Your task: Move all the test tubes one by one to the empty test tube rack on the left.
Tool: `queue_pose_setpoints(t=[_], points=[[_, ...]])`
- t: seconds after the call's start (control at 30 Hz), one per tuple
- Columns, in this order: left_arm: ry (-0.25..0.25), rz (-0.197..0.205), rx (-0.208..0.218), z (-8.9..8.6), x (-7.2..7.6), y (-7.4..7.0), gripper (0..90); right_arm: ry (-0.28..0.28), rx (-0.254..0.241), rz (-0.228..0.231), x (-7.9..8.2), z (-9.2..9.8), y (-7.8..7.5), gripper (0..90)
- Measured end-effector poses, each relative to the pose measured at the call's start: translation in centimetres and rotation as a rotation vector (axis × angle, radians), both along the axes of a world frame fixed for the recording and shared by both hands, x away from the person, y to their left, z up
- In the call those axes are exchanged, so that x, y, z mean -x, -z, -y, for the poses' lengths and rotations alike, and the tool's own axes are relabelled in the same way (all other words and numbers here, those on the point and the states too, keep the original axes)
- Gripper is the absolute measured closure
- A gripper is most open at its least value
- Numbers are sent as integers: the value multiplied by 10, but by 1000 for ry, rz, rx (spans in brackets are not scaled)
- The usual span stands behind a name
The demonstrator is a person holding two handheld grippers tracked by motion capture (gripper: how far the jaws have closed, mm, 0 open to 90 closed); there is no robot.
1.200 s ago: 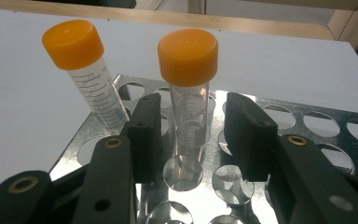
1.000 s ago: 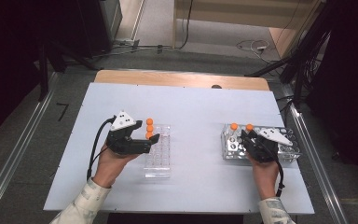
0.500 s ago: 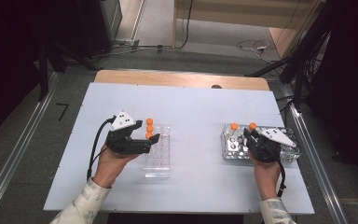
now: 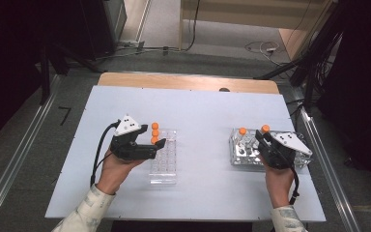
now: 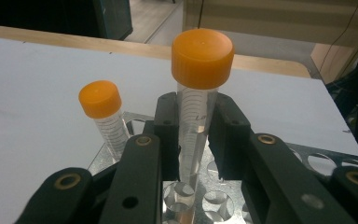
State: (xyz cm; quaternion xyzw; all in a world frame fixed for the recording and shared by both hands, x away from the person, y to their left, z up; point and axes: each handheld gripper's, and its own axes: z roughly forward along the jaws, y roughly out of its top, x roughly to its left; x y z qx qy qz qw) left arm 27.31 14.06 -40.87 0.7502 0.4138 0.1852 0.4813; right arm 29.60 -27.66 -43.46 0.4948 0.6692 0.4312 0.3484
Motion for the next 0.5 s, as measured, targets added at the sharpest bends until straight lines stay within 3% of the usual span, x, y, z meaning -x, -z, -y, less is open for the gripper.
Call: queue_pose_setpoints(t=[0.5], points=[[4,4,5,0,0,-1,197,-32,-24,37,18,2,-13,720]])
